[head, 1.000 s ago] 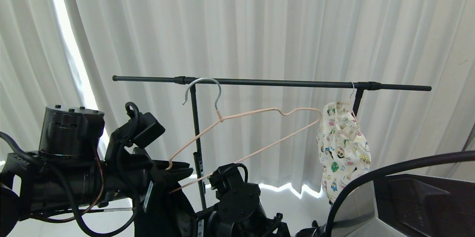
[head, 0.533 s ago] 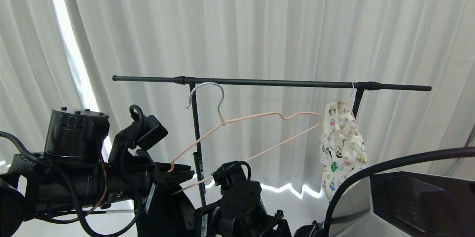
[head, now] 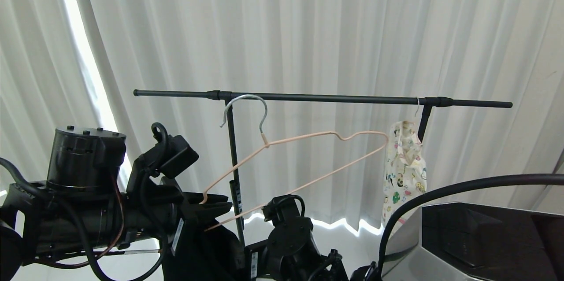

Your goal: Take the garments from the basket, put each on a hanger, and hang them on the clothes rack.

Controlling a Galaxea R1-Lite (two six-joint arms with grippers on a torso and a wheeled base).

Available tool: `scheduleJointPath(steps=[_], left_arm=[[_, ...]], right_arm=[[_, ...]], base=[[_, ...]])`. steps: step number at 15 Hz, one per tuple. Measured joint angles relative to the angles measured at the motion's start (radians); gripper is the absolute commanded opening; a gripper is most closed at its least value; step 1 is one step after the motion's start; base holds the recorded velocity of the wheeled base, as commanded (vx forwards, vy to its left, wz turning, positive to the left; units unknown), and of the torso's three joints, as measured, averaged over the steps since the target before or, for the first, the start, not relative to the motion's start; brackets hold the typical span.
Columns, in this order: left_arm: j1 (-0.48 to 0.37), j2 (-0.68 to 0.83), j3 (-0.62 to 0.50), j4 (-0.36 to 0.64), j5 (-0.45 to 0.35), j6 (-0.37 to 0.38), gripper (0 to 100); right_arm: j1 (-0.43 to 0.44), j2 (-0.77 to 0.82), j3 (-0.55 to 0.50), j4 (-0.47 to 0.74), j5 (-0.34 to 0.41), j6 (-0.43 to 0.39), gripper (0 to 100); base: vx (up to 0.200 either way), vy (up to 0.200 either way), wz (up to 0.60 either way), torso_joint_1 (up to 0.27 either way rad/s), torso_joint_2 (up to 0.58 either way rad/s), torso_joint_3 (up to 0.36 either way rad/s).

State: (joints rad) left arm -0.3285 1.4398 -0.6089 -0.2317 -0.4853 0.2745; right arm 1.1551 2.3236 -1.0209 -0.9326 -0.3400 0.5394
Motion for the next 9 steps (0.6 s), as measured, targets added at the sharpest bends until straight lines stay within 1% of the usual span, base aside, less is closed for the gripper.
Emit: scheduleJointPath(steps=[4,9], left_arm=[[0.0,-0.003,0.0,0.0,0.001,0.0,0],[0.0,-0.004,-0.003,-0.001,0.001,0.0,0]], right_arm=[[-0.041,0.006,0.067,0.001,-0.027,0.0,100],[-0.077,0.009,0.152,0.0,-0.034,-0.018,100]], base=[[0.0,0.0,0.0,0.0,0.0,0.0],[0.0,0.0,0.0,0.0,0.0,0.0]])
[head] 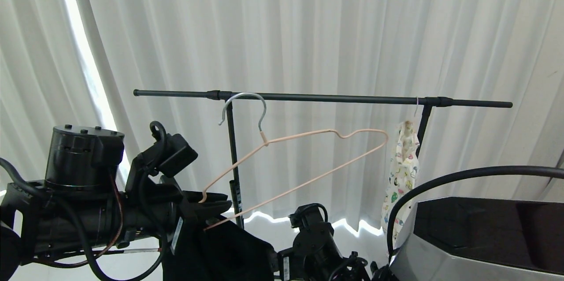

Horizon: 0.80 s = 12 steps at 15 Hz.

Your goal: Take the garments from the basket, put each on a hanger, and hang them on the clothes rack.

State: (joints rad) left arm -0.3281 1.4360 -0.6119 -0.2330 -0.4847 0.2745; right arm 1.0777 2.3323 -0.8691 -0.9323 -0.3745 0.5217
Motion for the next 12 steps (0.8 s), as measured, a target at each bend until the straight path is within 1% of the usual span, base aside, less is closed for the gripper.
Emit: scheduleJointPath(steps=[3,4,6,7,8,12], left_arm=[[0.001,0.0,-0.001,0.0,0.002,0.001,0],[0.002,0.002,-0.001,0.0,0.015,0.003,0],[0.004,0.013,0.004,0.0,0.094,0.006,0],[0.004,0.018,0.007,0.0,0.11,0.009,0],[0.003,0.023,0.009,0.0,0.113,0.017,0],[0.003,0.038,0.031,0.0,0.116,0.095,0]], right_arm=[[-0.006,0.0,0.027,0.0,-0.001,-0.013,100],[-0.013,0.0,0.036,0.0,-0.009,-0.016,100],[-0.037,-0.001,0.053,-0.001,-0.036,-0.03,100],[-0.05,-0.002,0.058,0.0,-0.04,-0.031,0],[-0.063,-0.004,0.06,0.0,-0.041,-0.031,0],[-0.109,-0.032,0.066,-0.001,-0.043,-0.057,0]], base=[[0.0,0.0,0.0,0.0,0.0,0.0],[0.0,0.0,0.0,0.0,0.0,0.0],[0.0,0.0,0.0,0.0,0.0,0.0],[0.0,0.0,0.0,0.0,0.0,0.0],[0.0,0.0,0.0,0.0,0.0,0.0],[0.0,0.0,0.0,0.0,0.0,0.0]])
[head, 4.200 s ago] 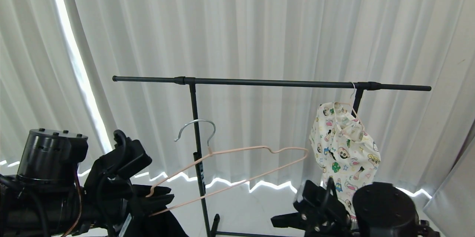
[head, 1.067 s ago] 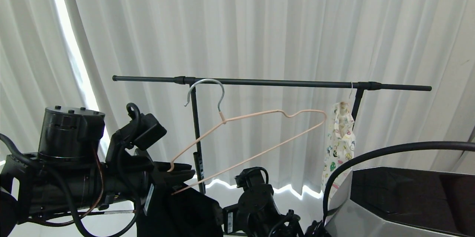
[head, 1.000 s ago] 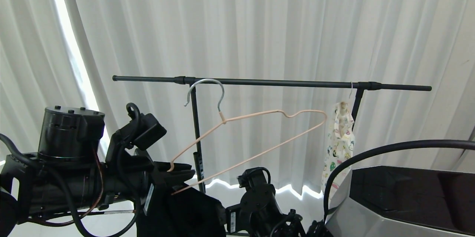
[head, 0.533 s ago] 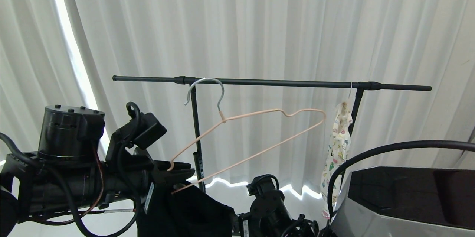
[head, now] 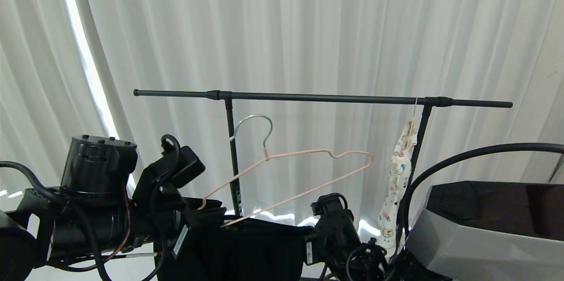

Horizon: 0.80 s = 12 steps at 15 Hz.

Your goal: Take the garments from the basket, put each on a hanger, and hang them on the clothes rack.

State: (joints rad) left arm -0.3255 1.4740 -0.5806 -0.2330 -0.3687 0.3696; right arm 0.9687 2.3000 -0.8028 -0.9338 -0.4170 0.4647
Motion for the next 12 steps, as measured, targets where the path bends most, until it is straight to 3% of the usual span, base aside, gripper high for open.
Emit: scheduleJointPath(steps=[12], left_arm=[[0.01,0.049,0.034,-0.006,0.17,0.058,0]], right_arm=[[-0.174,-0.14,0.104,-0.003,0.005,-0.016,0]], base=[[0.0,0.0,0.0,0.0,0.0,0.0]])
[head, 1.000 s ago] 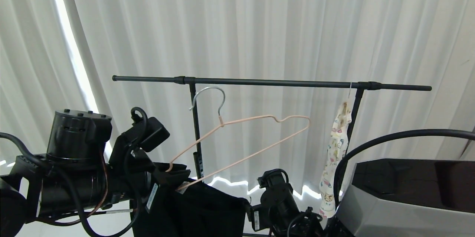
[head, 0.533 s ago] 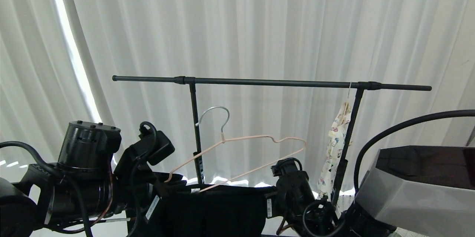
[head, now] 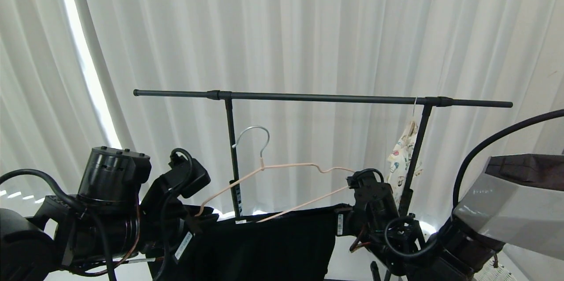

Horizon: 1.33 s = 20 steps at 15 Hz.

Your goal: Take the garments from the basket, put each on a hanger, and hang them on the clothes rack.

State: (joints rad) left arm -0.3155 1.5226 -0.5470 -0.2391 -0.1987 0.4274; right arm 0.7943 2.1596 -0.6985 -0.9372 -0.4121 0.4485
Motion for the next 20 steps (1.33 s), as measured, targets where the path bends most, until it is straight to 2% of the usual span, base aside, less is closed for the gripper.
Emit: scheduleJointPath(steps=[4,7,9,11,13,20], left_arm=[[0.002,0.003,0.027,-0.003,0.018,0.007,0],[0.013,0.007,0.031,-0.008,0.019,0.046,0],[0.034,0.016,0.05,-0.076,0.019,0.098,0],[0.072,0.036,0.083,-0.151,0.016,0.184,0],[0.108,0.052,0.103,-0.171,0.005,0.244,0],[0.132,0.067,0.112,-0.171,0.004,0.257,0]], right_arm=[[-0.062,-0.016,0.001,0.002,0.003,-0.017,0],[-0.096,-0.021,0.0,0.002,0.003,-0.025,0],[-0.108,-0.022,0.0,0.001,0.003,-0.027,0],[-0.112,-0.024,0.0,0.001,0.002,-0.027,0],[-0.113,-0.024,0.0,0.002,0.001,-0.027,0],[-0.113,-0.033,0.001,0.005,0.0,-0.037,0]], base=[[0.0,0.0,0.0,0.0,0.0,0.0],[0.0,0.0,0.0,0.0,0.0,0.0],[0.0,0.0,0.0,0.0,0.0,0.0],[0.0,0.0,0.0,0.0,0.0,0.0],[0.0,0.0,0.0,0.0,0.0,0.0],[0.0,0.0,0.0,0.0,0.0,0.0]])
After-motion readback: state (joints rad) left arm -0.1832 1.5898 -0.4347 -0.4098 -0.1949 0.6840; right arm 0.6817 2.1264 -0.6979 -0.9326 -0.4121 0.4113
